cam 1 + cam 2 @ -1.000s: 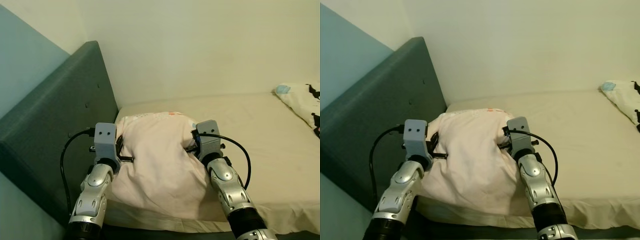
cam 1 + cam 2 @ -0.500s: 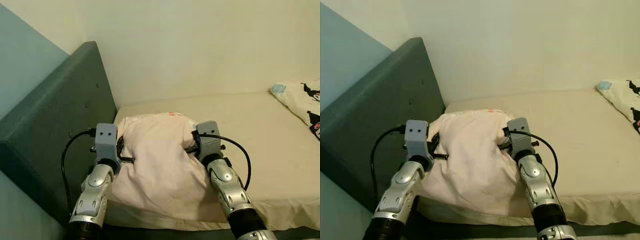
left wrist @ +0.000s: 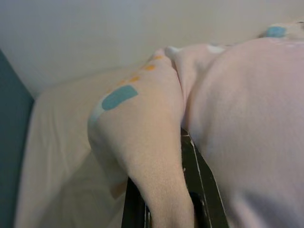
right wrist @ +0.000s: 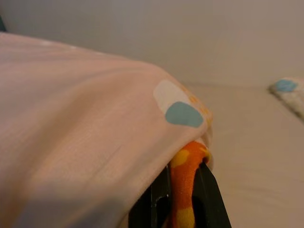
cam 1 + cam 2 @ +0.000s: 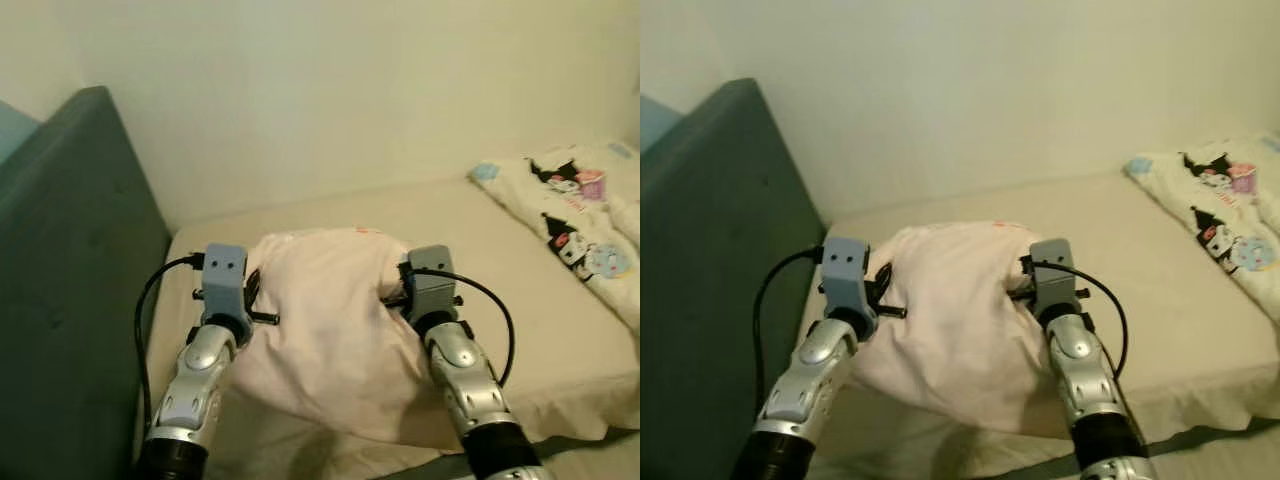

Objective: Clean up the room

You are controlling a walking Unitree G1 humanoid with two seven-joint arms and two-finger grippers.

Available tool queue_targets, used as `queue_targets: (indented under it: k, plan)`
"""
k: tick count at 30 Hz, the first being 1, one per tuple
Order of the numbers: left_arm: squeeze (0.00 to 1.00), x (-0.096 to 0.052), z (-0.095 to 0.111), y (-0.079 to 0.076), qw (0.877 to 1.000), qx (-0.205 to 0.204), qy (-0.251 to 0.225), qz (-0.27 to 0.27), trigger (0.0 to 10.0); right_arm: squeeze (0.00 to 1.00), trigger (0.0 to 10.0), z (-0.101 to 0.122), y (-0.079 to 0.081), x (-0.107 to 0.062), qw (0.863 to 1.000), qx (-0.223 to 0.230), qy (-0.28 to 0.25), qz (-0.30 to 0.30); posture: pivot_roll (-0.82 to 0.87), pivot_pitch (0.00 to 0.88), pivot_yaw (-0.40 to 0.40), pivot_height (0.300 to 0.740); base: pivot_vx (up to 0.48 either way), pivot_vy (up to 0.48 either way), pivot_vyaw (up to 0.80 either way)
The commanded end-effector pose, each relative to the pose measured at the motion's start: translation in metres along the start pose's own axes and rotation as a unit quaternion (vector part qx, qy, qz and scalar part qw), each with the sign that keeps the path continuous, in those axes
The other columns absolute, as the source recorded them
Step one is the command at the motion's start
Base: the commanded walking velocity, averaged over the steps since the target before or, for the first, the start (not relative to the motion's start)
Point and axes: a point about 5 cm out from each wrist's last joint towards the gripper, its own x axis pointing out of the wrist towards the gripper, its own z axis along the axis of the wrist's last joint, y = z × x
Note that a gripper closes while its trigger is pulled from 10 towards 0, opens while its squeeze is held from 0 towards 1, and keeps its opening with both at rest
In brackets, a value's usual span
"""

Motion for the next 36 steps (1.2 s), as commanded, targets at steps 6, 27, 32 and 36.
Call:
queue_targets:
  k: [6,27,32,36]
  plan:
    - [0.00,-0.0001,0.0116,-0.0008,0.999,0.000,-0.035,-0.004,10.0,0.00,10.0,0.0095,0.0046,0.0020,1.000,-0.007,-0.021,0.012,-0.08,0.036,0.074,0.720,0.000,0.000,0.00]
    - [0.00,0.0017,0.0138,-0.0008,0.998,0.024,-0.044,-0.023,10.0,0.00,10.0,0.0108,0.0048,0.0010,1.000,-0.004,-0.028,0.010,-0.08,0.024,0.083,0.720,0.000,0.062,0.00]
    - [0.00,0.0014,0.0136,-0.0002,0.998,0.024,-0.044,-0.023,10.0,0.00,10.0,0.0107,0.0058,0.0011,1.000,-0.003,-0.028,0.011,-0.08,0.019,0.083,0.720,0.000,0.341,0.00]
    - [0.00,0.0009,0.0131,0.0005,0.999,0.024,-0.043,-0.021,10.0,0.00,10.0,0.0106,0.0066,0.0012,1.000,-0.003,-0.028,0.013,-0.08,0.018,0.083,0.720,0.000,0.340,0.00]
